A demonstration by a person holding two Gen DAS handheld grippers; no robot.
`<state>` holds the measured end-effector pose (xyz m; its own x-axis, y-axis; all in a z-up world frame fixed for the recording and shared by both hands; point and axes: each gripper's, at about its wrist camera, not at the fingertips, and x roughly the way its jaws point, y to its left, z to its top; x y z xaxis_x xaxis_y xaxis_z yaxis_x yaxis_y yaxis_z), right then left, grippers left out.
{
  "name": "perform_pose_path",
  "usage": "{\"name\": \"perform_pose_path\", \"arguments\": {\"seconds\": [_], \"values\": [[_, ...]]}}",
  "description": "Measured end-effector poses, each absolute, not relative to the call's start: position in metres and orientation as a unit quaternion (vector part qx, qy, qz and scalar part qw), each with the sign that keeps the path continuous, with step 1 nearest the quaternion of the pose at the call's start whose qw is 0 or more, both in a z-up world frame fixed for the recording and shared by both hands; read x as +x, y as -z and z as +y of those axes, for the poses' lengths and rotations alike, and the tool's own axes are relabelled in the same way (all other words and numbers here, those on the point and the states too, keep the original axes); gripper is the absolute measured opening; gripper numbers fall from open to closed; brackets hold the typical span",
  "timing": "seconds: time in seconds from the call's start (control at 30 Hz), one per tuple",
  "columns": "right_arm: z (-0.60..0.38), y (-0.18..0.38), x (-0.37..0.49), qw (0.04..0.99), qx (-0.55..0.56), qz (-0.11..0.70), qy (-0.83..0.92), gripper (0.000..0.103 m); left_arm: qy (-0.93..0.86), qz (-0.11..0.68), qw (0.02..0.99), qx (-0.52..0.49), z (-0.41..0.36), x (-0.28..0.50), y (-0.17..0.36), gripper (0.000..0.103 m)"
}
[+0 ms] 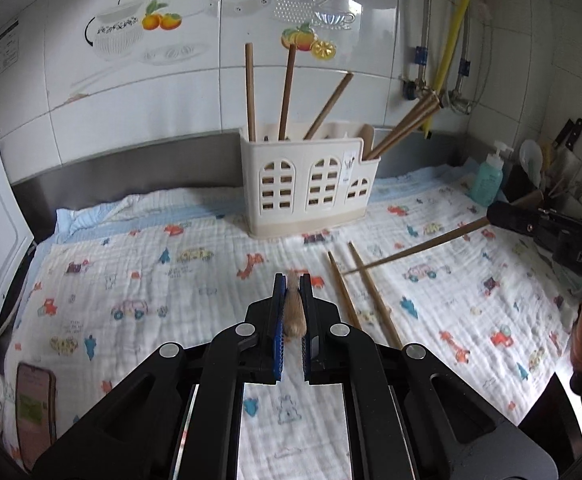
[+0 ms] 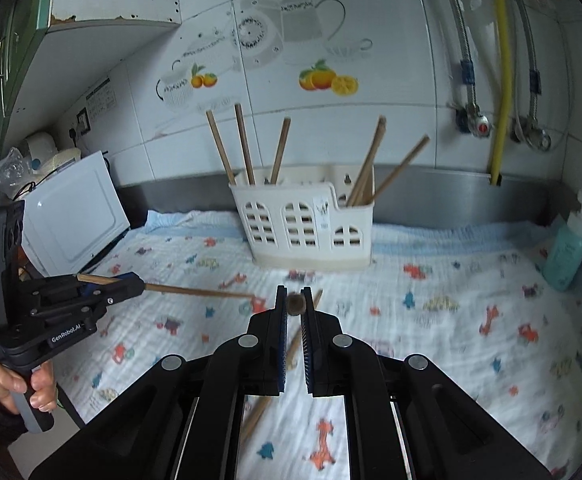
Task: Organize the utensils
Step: 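Lift both held chopsticks up over the cream holder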
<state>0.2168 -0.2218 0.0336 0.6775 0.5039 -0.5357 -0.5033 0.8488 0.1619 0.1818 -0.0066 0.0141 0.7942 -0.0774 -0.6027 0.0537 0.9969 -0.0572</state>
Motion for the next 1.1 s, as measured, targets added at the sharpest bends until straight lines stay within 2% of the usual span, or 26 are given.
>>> {"name": "perform_pose_path", "arguments": {"seconds": [0.6,0.9,1.1], "values": [[-0.215,-0.17,0.296,0.939,-0.056,0.22,-0.259,0.006,0.059,0.259,0.964,0.02,-0.004,0.238,-0.094,0.005],[-0.207,-0.175,0.339,0.942,-0.057,0.231,-0.237,0.006,0.043,0.185,0.981,0.03,-0.005,0.274,-0.165,0.005],[-0.201,-0.162,0.355,0.938,-0.059,0.248,-0.237,0.006,0.019,0.164,0.986,0.03,-0.007,0.31,-0.183,0.005]]}}
